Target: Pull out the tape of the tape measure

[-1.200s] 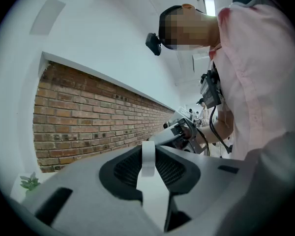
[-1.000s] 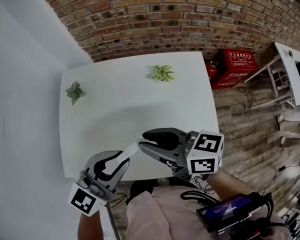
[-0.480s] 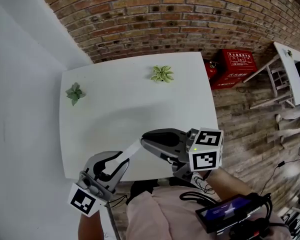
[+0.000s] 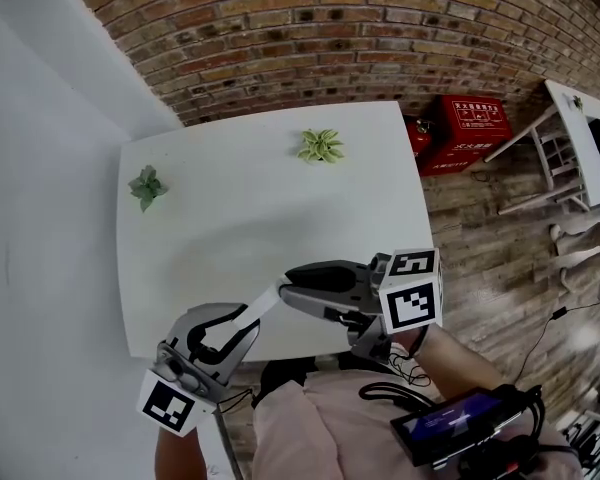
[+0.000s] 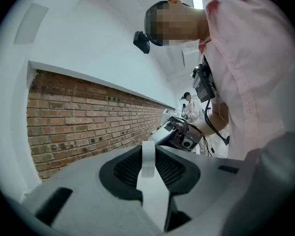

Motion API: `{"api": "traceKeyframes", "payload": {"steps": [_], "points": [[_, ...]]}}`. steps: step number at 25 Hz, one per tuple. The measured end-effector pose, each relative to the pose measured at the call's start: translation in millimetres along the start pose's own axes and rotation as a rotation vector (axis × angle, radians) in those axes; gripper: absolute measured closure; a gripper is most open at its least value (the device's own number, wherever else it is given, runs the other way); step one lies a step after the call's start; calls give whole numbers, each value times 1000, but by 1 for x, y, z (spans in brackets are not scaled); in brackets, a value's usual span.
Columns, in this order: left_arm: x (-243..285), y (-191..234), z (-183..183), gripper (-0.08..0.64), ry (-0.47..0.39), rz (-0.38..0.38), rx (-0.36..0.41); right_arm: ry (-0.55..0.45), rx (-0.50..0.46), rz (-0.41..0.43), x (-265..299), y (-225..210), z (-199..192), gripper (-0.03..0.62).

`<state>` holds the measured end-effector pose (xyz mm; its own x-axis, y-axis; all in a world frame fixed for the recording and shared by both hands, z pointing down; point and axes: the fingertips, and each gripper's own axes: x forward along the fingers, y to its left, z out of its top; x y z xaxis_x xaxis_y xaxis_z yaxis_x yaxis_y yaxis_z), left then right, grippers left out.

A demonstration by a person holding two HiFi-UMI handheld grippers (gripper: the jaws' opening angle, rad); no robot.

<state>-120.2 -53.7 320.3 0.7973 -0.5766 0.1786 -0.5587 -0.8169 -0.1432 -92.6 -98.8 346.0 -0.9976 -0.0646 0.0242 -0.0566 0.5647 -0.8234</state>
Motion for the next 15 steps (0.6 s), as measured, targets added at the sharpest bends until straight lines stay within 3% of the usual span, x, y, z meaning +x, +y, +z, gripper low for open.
{"api": "traceKeyframes", "payload": {"steps": [8, 15], "points": [[1, -3, 2, 472, 8, -12, 7, -6, 62, 0, -5, -5, -1, 539], [2, -5, 3, 472, 16, -15, 12, 5, 11, -35, -8, -4, 0, 555]]}}
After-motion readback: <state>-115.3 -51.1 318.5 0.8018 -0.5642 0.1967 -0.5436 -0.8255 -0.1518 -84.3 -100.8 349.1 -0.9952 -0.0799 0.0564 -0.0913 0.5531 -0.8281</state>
